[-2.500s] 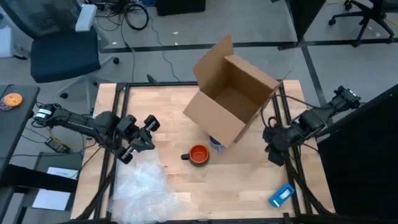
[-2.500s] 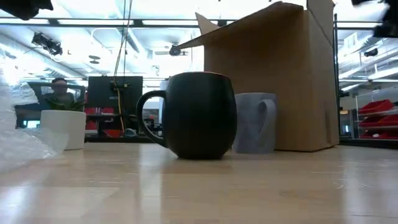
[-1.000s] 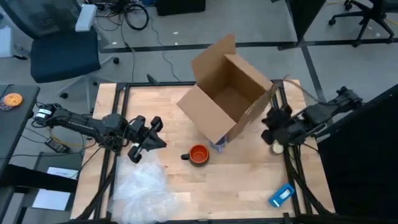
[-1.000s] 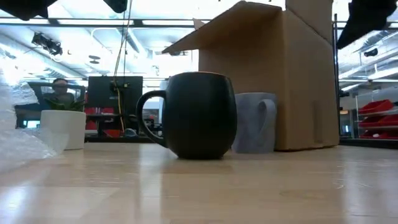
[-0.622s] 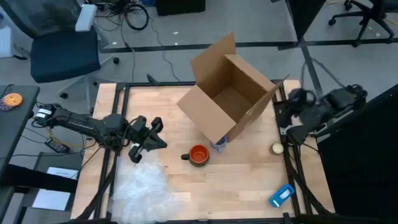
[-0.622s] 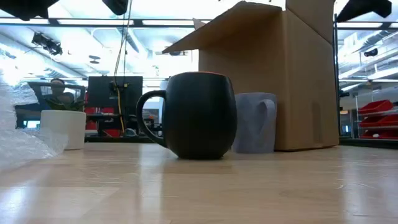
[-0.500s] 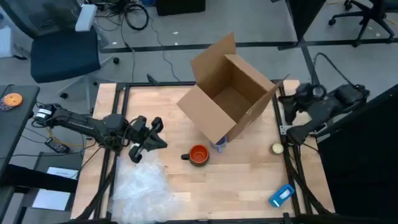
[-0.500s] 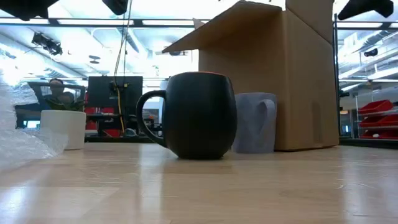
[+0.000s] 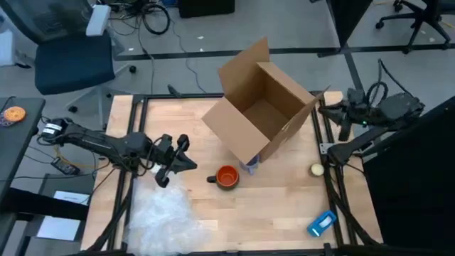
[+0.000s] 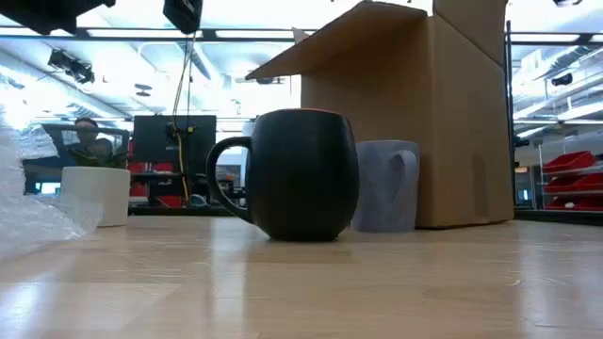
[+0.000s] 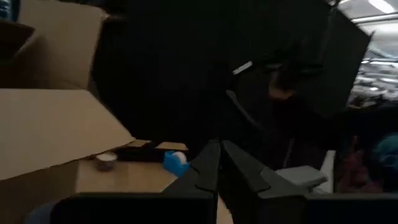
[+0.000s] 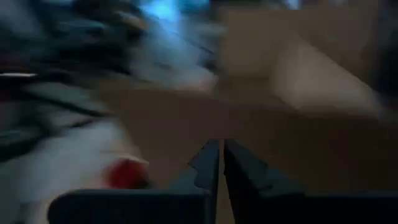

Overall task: Wrap mug
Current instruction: Move the box to the top middle of the table

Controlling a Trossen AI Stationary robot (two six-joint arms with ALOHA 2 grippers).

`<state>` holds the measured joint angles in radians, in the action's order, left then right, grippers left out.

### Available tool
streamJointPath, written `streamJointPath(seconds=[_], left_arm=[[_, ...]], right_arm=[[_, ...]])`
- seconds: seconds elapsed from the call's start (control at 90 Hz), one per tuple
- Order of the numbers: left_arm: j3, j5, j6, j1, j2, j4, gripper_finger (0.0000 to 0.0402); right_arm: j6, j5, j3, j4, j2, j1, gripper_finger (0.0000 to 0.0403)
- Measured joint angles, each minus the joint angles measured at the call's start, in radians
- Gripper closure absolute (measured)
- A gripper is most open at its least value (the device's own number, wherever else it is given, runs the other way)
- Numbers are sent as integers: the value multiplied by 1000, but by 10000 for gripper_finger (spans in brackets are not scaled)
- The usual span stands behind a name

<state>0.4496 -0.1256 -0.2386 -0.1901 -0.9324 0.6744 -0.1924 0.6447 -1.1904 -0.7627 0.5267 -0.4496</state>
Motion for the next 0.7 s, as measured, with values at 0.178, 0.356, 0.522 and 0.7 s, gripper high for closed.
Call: streamJointPath(seconds=[0.178, 0.356, 0.522, 0.7], left_arm=[[0, 85, 11, 0, -54, 31, 401], [0, 149, 5, 0, -118, 70, 401], [0, 147, 1, 0, -160, 106, 401], [0, 149, 0, 0, -175, 130, 401]], right_arm=[[280, -251, 0, 333, 76, 0, 389], [374, -264, 0, 351, 170, 1, 345], [380, -264, -70, 317, 275, 1, 285], [396, -261, -264, 67, 408, 20, 239]])
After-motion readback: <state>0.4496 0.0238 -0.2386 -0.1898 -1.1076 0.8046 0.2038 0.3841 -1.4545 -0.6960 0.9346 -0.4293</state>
